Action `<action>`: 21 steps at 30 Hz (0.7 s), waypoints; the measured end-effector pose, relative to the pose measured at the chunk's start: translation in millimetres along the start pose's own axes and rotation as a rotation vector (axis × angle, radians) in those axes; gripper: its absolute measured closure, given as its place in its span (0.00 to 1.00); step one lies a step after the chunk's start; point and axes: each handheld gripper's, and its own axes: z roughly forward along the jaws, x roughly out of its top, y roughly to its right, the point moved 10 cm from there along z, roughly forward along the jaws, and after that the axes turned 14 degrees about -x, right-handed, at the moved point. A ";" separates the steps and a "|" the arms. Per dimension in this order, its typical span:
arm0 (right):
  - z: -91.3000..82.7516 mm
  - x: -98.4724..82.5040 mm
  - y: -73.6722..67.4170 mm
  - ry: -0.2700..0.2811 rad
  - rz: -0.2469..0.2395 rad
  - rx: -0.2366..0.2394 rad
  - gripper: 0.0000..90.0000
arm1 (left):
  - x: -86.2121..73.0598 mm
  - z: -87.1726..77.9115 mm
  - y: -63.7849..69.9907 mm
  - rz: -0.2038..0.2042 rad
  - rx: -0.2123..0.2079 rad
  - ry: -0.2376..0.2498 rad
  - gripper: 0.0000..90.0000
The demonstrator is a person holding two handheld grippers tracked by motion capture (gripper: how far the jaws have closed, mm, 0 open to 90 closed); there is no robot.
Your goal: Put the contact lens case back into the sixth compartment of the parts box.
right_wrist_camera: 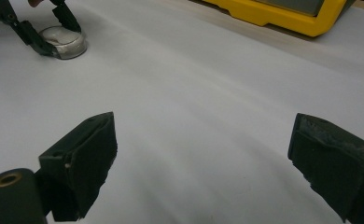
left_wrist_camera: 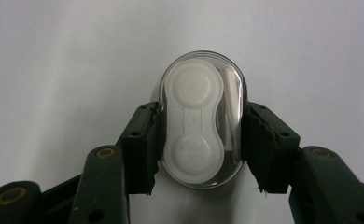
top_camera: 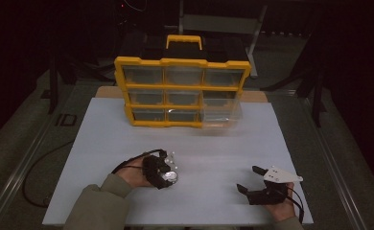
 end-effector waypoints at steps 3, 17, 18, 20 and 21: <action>0.0 -0.1 -0.1 -0.001 0.001 0.000 0.09 | -0.9 -1.5 -1.0 -0.004 0.012 -0.002 0.55; 0.3 -0.3 -0.1 -0.002 0.000 -0.001 0.09 | -4.3 -31.6 -9.0 -0.020 0.085 0.064 0.55; 0.3 -0.3 0.0 -0.002 0.000 -0.001 0.09 | -4.2 -34.4 -9.6 -0.022 0.090 0.069 0.55; 0.2 -0.2 0.0 -0.002 0.003 0.000 0.09 | -3.9 -41.0 -11.5 -0.021 0.109 0.078 0.55; 0.2 -0.4 -0.1 -0.004 0.003 0.000 0.09 | -3.4 -44.4 -12.4 -0.023 0.116 0.087 0.55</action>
